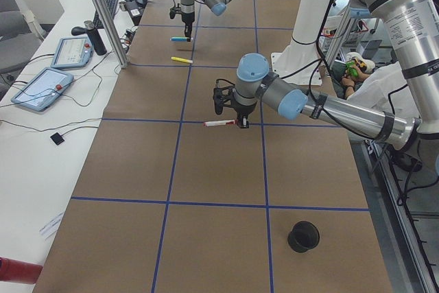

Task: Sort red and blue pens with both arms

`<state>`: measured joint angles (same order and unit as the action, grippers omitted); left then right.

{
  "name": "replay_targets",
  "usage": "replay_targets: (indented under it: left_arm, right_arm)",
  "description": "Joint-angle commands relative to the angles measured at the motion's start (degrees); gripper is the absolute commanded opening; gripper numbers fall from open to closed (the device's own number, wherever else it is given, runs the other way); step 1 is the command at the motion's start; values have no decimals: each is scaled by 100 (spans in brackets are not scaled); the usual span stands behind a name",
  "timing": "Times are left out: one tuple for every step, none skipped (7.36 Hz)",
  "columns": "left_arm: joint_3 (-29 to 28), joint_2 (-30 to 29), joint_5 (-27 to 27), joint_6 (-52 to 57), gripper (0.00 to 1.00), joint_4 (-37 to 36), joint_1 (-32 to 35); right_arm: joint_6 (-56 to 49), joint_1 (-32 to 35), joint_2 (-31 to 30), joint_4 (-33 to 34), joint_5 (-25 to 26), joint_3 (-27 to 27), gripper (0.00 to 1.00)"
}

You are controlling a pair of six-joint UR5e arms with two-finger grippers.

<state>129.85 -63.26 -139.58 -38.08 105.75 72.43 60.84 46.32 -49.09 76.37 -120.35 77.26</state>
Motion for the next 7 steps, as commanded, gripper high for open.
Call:
replay_targets:
  left_arm:
    - [-475,541,-113,1508,0,-46,655]
    - [-826,612,-113,2132,0,-63,1033]
    - [-926,613,-17,2321,0,-333,1324]
    - [-944,700,332,2819,0,-658,1474]
    - [-1023,744,753,3659,0,-1061,1902]
    - [-1076,701,774,4424,0,-1822,2159]
    - [-1041,648,783,4954,0,-2648,2249]
  right_arm:
    - [-10,97,-827,384,-112,1182,0]
    - [-2,105,-987,500,-112,1430,0]
    - [-1,123,-1136,545,-112,1694,0]
    - [-1,123,-1294,554,-112,1879,0]
    - [-1,132,-1322,554,-120,1916,0]
    - [-1,228,-1427,554,-190,1986,0]
    - [-1,246,-1854,554,-287,2395,0]
